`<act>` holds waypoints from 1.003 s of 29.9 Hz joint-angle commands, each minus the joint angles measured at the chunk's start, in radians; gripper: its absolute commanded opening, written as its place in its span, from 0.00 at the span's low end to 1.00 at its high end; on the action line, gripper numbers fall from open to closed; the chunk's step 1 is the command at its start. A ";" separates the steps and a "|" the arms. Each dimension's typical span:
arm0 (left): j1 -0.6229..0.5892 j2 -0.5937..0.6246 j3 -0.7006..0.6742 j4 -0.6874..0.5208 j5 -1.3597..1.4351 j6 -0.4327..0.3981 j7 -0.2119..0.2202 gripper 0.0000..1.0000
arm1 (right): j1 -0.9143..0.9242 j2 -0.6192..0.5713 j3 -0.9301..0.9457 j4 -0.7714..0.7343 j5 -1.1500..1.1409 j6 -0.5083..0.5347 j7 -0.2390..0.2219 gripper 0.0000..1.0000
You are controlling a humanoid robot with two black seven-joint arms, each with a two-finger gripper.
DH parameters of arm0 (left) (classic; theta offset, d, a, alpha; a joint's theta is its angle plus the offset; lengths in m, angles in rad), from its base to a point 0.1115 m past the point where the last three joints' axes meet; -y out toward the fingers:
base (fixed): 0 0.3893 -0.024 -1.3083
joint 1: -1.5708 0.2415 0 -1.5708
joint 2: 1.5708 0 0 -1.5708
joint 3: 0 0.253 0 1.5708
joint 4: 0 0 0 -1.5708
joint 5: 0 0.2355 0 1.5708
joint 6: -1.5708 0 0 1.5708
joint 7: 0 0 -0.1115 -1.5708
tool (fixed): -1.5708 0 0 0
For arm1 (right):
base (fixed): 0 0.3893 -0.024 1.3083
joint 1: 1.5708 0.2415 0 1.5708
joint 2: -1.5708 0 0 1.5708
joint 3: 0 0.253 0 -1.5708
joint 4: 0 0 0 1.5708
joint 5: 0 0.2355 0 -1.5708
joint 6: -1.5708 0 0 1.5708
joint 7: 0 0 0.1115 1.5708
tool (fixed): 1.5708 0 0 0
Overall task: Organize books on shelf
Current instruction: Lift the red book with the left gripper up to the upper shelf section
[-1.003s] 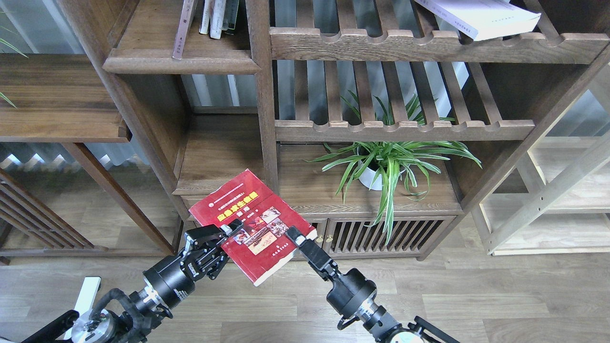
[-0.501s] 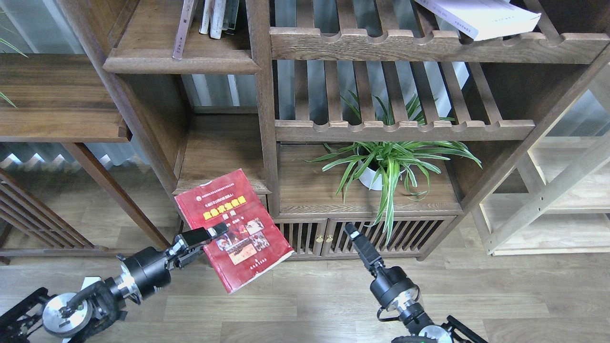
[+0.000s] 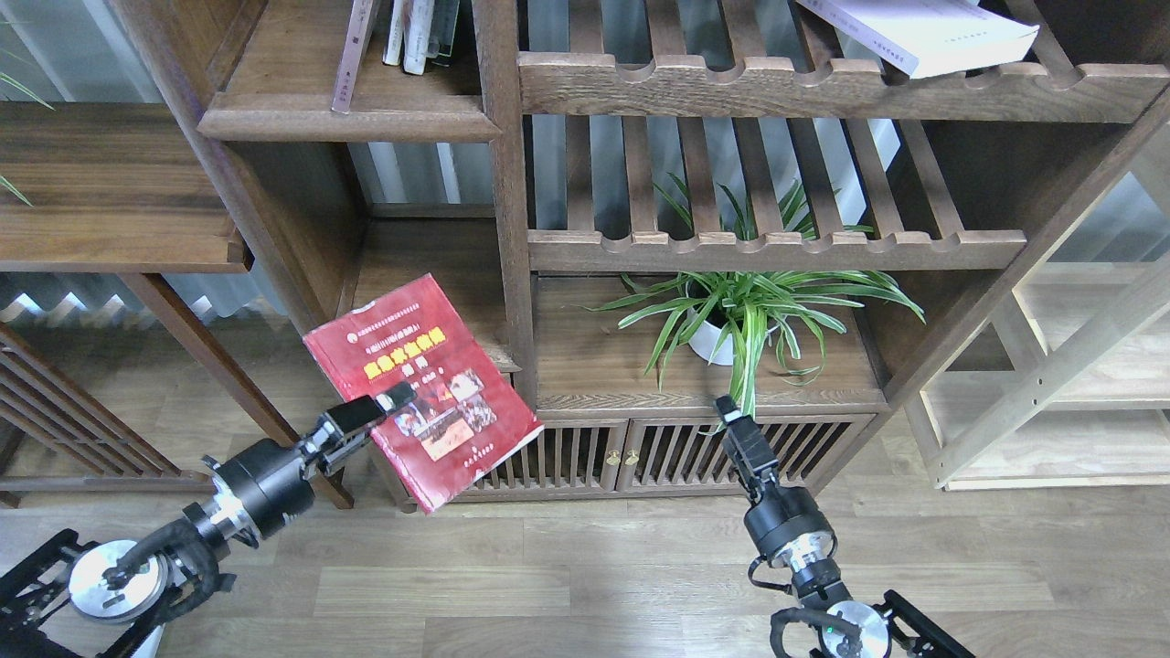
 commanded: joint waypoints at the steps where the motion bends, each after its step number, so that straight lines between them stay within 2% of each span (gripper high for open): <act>1: 0.022 0.007 -0.019 -0.043 0.041 0.000 -0.020 0.02 | 0.005 0.000 0.002 -0.001 0.020 0.000 0.000 1.00; 3: 0.022 0.009 -0.043 -0.046 0.090 0.000 -0.030 0.02 | 0.008 0.000 0.002 -0.001 0.021 0.000 0.000 1.00; 7: 0.031 -0.019 -0.126 -0.030 0.262 0.000 -0.105 0.02 | 0.011 0.000 0.009 0.001 0.031 0.000 0.001 1.00; 11: 0.073 -0.109 -0.244 -0.055 0.412 0.000 -0.107 0.02 | 0.011 0.000 0.023 -0.001 0.033 0.000 0.001 1.00; 13: 0.103 -0.111 -0.287 -0.136 0.498 0.000 -0.102 0.02 | 0.013 0.000 0.023 -0.001 0.033 0.000 0.000 1.00; 14: 0.113 -0.109 -0.301 -0.174 0.526 0.000 -0.092 0.02 | 0.013 0.000 0.026 -0.001 0.033 0.000 0.000 1.00; 20: 0.145 -0.089 -0.437 -0.323 0.574 0.000 0.057 0.01 | 0.031 0.000 0.042 -0.002 0.033 0.000 -0.008 1.00; 23: 0.143 -0.089 -0.523 -0.352 0.626 0.000 0.088 0.01 | 0.034 0.000 0.042 -0.007 0.034 0.000 -0.008 1.00; 27: 0.137 -0.096 -0.574 -0.397 0.657 0.000 0.094 0.01 | 0.037 0.000 0.043 -0.027 0.036 0.000 -0.008 1.00; 30: 0.137 -0.097 -0.608 -0.425 0.658 0.000 0.121 0.01 | 0.039 0.000 0.043 -0.037 0.040 0.000 -0.008 1.00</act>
